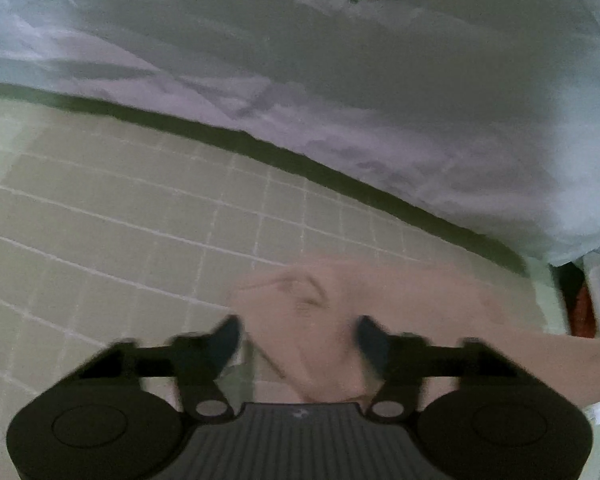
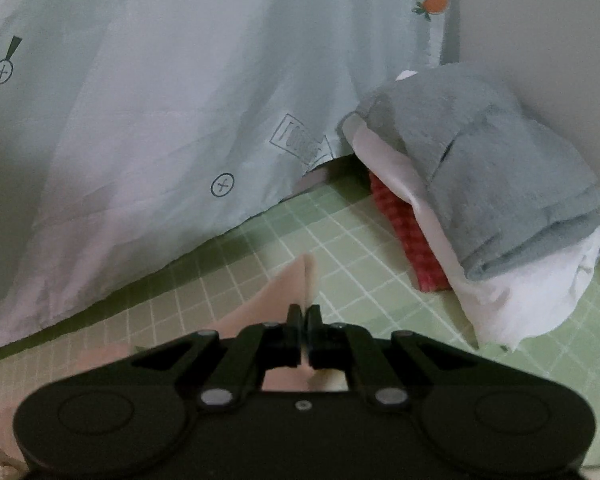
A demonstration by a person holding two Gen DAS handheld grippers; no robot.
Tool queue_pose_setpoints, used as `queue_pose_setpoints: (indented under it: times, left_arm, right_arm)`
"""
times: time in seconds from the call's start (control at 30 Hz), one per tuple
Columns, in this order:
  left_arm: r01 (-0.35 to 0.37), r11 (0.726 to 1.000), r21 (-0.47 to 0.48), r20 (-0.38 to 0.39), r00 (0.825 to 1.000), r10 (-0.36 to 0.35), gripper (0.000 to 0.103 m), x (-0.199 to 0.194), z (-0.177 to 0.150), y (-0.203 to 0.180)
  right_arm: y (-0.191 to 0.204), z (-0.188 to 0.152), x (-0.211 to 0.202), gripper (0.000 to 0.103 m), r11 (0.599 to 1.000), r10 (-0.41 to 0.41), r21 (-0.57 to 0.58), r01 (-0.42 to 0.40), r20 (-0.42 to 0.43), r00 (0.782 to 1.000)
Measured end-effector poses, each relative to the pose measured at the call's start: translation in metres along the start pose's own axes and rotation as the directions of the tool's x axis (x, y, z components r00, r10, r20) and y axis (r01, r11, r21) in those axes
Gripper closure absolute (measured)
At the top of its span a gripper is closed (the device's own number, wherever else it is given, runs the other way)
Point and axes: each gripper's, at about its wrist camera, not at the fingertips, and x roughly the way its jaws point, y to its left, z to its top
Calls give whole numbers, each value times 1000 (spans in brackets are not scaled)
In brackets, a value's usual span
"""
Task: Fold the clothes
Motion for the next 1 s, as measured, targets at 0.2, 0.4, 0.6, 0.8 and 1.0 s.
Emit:
queue_pose_setpoints:
  times: [0.2,0.4,0.6,0.8,1.0]
  left_arm:
    - [21,999,44,120,992,-26,95,-1,24,-10]
    - [-109,987,116,56,993,103,84,30,25,-16]
    - [-208,969,132,79,977,199,24,11,12,-23]
    - [-289,950,118,30,957,288,23,-22,-12,-19]
    - [-317,939,135,31,948,316,22,-75,-54,-28]
  right_arm:
    - [-5,7,1,100,1000,0,-9,0,17,1000]
    - [-2,-3,14,100,999,0,-46,-2,-28,1000]
    - [16,-14,10,100,992,-3,-126,-1,-38,999]
    - [31,-23,-19,100,982,69,-173,-73,-30,997]
    - [62,-58,-72,100,947,169,-268,-176,-49,984]
